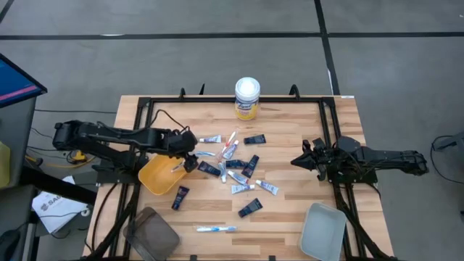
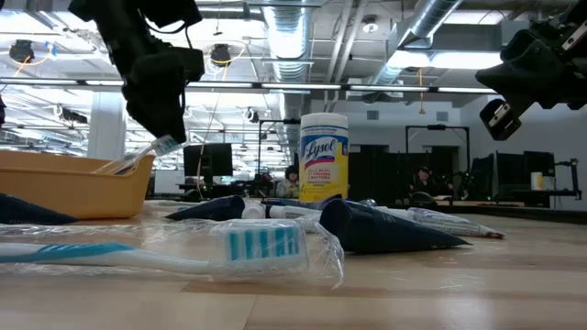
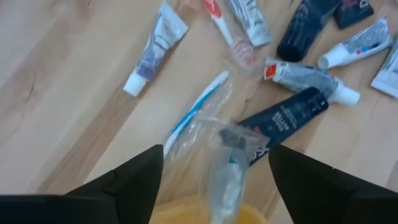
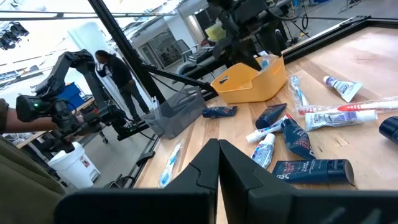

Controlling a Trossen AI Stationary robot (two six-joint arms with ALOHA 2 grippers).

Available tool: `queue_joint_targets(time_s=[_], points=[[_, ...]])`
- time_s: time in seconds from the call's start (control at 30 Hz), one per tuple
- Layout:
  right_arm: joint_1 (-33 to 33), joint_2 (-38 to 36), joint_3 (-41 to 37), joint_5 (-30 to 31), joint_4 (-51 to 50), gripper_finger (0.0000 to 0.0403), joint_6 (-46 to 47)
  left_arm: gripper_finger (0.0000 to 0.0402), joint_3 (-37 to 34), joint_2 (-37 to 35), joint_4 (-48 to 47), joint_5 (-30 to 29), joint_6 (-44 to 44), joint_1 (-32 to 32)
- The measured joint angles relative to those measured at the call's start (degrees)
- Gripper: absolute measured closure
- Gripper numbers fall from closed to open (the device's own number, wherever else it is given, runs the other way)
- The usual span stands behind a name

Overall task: Pick & Place Travel size toiletries
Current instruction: Put the dark blue toothbrush into the yellow bin

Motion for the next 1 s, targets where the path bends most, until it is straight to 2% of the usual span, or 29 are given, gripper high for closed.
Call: queue_joint_targets(time_s=[0.13, 0.3, 0.5, 0.67, 0.83, 1.0], points=[[0.0, 0.0, 0.0, 0.0, 0.0, 0.0403, 0.0, 0.0174, 0.0, -0.7, -0.4, -0.5, 0.0, 0.0], [0.0, 0.0, 0.0, 0.0, 0.0, 0.0403, 0.0, 0.0264, -1.1, -0.7, -0.3, -0.5, 0.1, 0.1], [0.0, 0.0, 0.0, 0.0, 0.0, 0.0403, 0.0, 0.0344, -3.0, -0.7, 0.1, 2.4, -1.6, 0.1], [0.0, 0.0, 0.0, 0.0, 0.0, 0.0403, 0.0, 0.0351, -3.1, -1.8, -0.2, 4.4, -2.9, 0.1], [0.0, 0.0, 0.0, 0.0, 0.0, 0.0403, 0.0, 0.0330, -3.1, -4.5, -0.3, 4.5, -5.4, 0.1], [0.0, 0.0, 0.0, 0.0, 0.0, 0.0403, 0.0, 0.0351, -3.1, -8.5, -1.2, 6.1, -8.6, 0.0]])
